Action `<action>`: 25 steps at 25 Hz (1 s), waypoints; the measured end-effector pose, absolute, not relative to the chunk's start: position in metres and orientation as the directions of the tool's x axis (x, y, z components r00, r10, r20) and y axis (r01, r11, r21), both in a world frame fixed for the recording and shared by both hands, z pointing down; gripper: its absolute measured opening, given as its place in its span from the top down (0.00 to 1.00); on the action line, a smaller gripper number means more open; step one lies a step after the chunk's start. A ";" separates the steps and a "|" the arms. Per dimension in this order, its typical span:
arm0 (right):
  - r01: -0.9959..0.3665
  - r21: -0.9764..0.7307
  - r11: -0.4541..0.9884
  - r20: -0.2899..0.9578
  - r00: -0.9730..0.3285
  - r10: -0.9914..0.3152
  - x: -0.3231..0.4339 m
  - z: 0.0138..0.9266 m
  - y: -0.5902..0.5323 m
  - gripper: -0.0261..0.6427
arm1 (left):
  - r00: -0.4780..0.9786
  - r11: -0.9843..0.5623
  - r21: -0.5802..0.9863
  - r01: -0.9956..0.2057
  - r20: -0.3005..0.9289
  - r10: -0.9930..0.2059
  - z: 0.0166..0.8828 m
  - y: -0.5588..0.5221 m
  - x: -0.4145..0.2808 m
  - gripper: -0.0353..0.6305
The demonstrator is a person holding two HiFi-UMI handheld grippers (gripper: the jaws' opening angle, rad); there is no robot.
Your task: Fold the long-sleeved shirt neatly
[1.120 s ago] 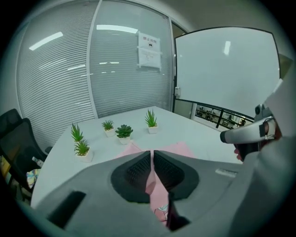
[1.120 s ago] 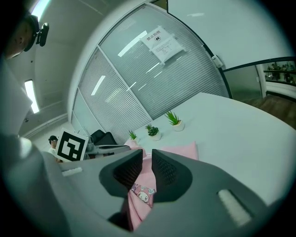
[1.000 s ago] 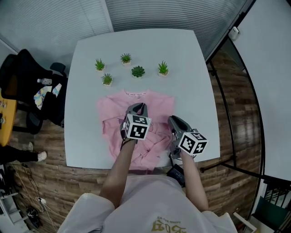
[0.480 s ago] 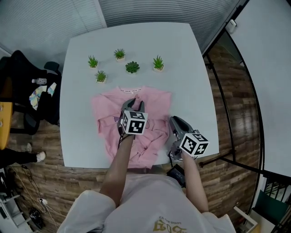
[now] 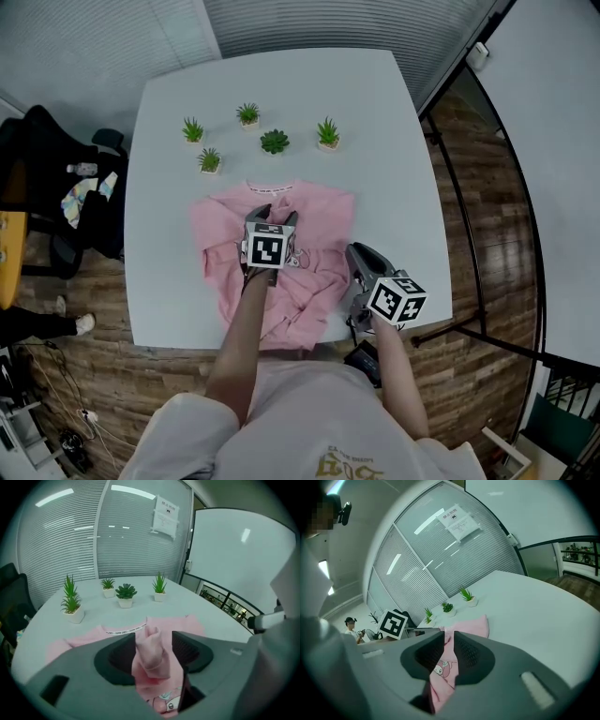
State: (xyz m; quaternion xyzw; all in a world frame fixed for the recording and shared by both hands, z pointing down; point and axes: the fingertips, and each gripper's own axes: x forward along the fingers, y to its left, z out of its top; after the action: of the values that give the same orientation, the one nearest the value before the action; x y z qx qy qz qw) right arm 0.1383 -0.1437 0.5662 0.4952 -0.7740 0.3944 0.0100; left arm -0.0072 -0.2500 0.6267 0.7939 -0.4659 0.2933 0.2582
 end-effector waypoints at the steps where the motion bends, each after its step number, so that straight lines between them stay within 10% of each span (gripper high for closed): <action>1: -0.774 -0.602 0.197 0.405 -0.509 -0.760 0.139 0.566 -0.144 0.85 | 0.418 -0.443 0.157 -0.883 0.691 -0.589 0.622 -0.249 -0.001 0.61; 14: -0.762 -0.611 0.214 0.383 -0.522 -0.763 0.147 0.562 -0.139 0.85 | 0.644 -0.696 0.256 -0.671 0.666 -0.376 0.619 -0.194 0.087 0.54; 25: -0.738 -0.566 0.368 0.339 -0.615 -0.712 0.124 0.544 -0.134 0.85 | 0.542 -0.626 0.142 -0.767 0.665 -0.513 0.579 -0.186 0.035 0.53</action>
State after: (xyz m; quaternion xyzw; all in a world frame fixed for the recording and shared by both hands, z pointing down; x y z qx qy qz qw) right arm 0.1236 -0.1340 0.5441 0.4381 -0.8269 0.3519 0.0183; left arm 0.0347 -0.1860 0.5785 0.8516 -0.3758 0.2961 0.2141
